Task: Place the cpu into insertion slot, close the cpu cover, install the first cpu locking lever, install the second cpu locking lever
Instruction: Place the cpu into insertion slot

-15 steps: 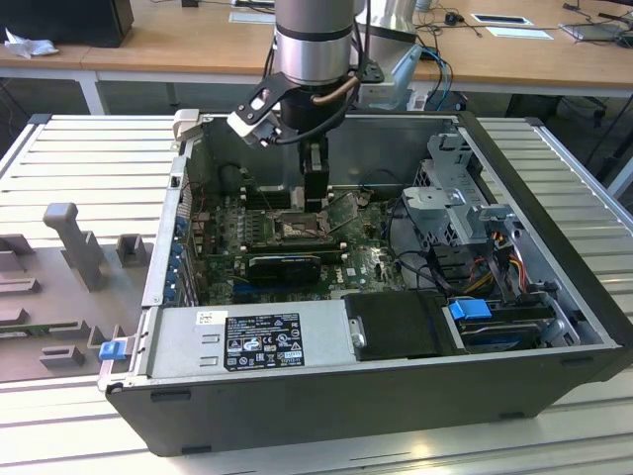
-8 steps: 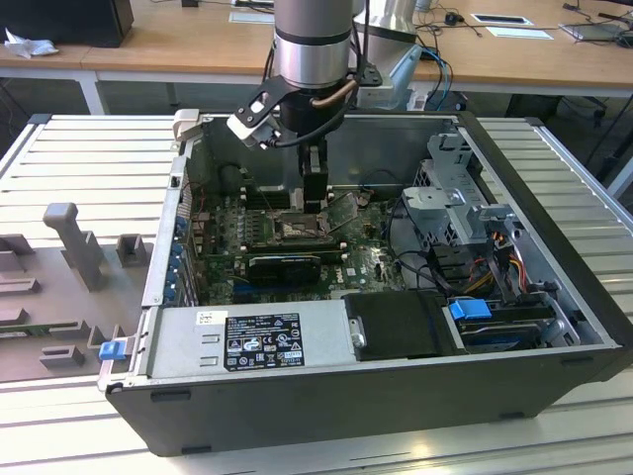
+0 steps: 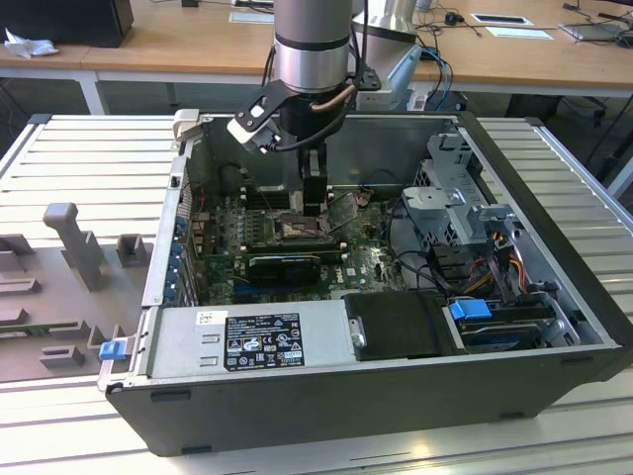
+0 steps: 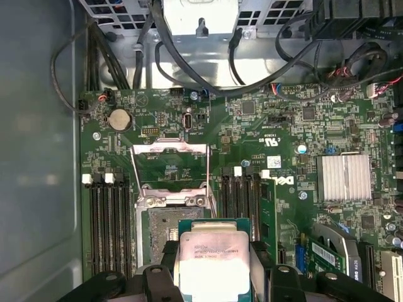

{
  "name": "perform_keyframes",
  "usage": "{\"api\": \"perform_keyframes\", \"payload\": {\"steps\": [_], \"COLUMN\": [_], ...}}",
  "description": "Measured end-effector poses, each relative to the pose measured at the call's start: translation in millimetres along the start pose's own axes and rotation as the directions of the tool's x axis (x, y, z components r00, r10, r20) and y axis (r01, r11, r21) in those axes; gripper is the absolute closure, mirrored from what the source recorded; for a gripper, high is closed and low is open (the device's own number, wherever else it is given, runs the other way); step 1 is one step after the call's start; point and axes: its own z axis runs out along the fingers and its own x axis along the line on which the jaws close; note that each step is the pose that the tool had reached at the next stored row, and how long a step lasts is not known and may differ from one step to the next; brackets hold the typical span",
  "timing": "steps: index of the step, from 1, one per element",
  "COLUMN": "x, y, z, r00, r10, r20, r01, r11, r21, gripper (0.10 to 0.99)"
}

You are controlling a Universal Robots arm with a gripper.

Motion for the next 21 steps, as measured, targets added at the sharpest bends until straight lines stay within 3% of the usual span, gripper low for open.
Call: {"api": "perform_keyframes", "payload": {"steps": [21], "x": [0.0], "y": [-0.6], "z": [6.6], "r00": [1.0], "r10": [0.0], "r20": [0.0], "r01": [0.0], "r11": [1.0], "r21": [0.0], "gripper": [0.553]}}
